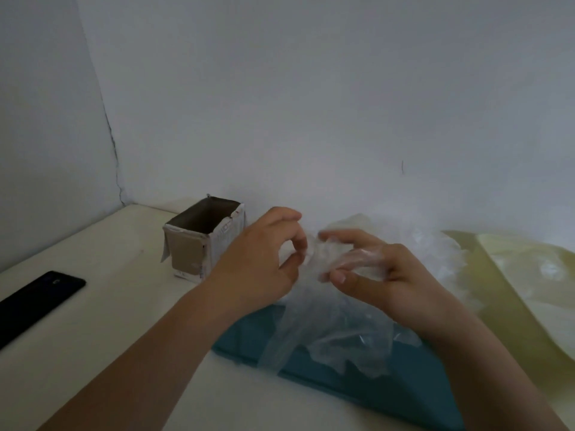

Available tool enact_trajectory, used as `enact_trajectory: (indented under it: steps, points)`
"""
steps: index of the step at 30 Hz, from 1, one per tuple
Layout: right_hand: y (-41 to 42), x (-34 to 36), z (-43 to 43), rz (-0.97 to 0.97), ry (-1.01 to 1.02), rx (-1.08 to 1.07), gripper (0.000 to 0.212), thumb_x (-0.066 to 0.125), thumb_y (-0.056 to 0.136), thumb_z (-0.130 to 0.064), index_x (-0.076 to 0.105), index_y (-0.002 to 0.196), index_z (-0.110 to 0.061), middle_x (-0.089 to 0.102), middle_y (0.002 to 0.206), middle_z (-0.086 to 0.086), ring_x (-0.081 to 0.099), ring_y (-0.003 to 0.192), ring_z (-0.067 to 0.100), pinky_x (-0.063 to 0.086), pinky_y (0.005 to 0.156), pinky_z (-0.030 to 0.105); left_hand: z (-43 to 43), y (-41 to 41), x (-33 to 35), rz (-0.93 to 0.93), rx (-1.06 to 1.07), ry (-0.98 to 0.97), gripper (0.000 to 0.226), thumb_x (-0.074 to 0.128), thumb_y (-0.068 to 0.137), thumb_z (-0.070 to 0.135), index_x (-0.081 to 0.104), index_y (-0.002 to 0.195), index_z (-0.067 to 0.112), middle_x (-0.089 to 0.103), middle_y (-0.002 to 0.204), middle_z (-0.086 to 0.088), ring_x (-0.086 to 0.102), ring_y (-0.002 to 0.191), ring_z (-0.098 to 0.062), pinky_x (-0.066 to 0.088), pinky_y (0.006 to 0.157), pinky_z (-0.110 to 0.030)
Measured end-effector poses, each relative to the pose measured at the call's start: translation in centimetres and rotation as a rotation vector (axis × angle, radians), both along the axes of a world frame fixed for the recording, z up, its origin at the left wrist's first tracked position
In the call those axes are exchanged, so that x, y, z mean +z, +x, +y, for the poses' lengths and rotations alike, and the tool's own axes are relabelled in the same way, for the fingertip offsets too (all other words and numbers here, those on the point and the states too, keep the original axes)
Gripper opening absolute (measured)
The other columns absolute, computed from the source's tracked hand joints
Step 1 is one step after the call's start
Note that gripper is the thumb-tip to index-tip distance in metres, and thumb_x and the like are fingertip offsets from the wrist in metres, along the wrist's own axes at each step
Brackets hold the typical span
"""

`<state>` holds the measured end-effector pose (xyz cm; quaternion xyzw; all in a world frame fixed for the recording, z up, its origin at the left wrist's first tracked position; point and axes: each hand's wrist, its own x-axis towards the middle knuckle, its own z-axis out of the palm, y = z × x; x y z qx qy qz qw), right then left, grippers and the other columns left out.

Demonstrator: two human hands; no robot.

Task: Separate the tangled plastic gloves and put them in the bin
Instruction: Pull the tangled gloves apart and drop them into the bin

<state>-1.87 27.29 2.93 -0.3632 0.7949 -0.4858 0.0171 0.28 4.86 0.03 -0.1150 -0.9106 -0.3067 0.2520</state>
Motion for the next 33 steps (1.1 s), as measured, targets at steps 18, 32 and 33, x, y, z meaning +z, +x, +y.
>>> enact_trajectory:
  steps: [18, 32, 33]
  points:
    - [-1.6, -1.7, 0.0, -0.264, -0.461, -0.322, 0.018, 0.069, 0.090, 0.000, 0.078, 0.075, 0.003, 0.075, 0.077, 0.022, 0.070, 0.073, 0.029, 0.053, 0.077, 0.037, -2.0, 0.1, 1.3, -0.317, -0.126, 1.111, 0.039, 0.088, 0.078, 0.007, 0.078, 0.112, 0.024, 0.073, 0.115, -0.004, 0.071, 0.100, -0.018, 0.057, 0.084, -0.031]
    - [0.5, 2.1, 1.9, -0.774, -0.772, -0.272, 0.016, 0.065, 0.090, -0.015, 0.074, 0.097, -0.004, 0.071, 0.100, 0.023, 0.070, 0.092, 0.040, 0.060, 0.089, 0.055, 3.0, 1.5, 2.8, -0.572, -0.366, 1.579, 0.026, 0.085, 0.074, 0.009, 0.076, 0.098, 0.007, 0.074, 0.104, -0.012, 0.073, 0.093, -0.024, 0.063, 0.086, -0.038]
    - [0.8, 2.6, 2.8, -0.710, -0.760, -0.308, 0.017, 0.064, 0.091, -0.012, 0.075, 0.099, 0.000, 0.073, 0.100, 0.023, 0.072, 0.090, 0.039, 0.062, 0.081, 0.049, 3.4, 1.1, 3.2, -0.533, -0.333, 1.605, 0.022, 0.081, 0.078, 0.010, 0.074, 0.099, 0.008, 0.074, 0.100, -0.009, 0.074, 0.089, -0.021, 0.064, 0.084, -0.036]
